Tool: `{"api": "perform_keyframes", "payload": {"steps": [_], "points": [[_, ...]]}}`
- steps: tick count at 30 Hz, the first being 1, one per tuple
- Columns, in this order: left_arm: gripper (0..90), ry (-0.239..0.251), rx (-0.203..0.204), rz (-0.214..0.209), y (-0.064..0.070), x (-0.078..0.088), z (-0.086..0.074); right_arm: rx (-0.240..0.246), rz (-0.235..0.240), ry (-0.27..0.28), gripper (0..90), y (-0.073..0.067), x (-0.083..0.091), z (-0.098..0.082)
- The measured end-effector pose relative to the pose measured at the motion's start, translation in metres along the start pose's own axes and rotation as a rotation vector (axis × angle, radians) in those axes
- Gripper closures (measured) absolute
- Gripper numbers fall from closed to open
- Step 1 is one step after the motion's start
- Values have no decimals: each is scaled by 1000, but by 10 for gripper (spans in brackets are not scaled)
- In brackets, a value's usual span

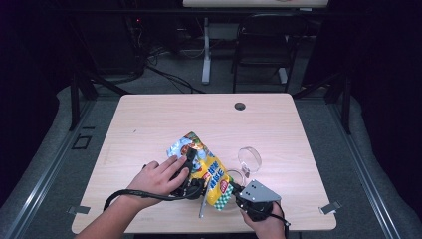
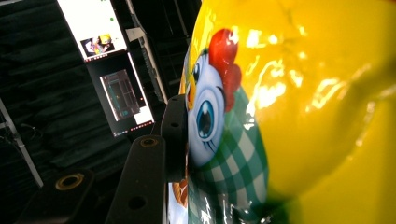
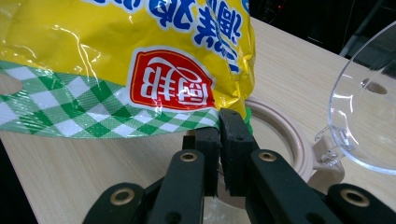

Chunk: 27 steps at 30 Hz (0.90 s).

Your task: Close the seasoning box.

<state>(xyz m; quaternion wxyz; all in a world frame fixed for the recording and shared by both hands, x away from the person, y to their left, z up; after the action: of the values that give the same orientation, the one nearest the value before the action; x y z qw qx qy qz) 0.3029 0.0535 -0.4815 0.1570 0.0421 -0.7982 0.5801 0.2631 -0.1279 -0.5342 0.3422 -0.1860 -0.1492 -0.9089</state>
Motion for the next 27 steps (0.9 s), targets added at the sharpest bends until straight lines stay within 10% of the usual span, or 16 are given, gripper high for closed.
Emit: {"api": "perform_keyframes", "payload": {"steps": [27], "points": [[668, 3, -24, 20, -4, 0, 3, -10, 1, 9, 869, 1, 0, 0]]}}
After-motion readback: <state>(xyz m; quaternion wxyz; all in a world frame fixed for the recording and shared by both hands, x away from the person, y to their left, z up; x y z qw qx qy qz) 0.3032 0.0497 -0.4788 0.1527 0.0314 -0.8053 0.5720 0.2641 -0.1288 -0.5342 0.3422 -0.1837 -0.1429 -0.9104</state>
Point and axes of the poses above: each handheld gripper's, and its own axes: x roughly backward along the jaws, z roughly out of its top, y roughly to its right, the point moved 4 cm from there along -x, roughly forward along the jaws
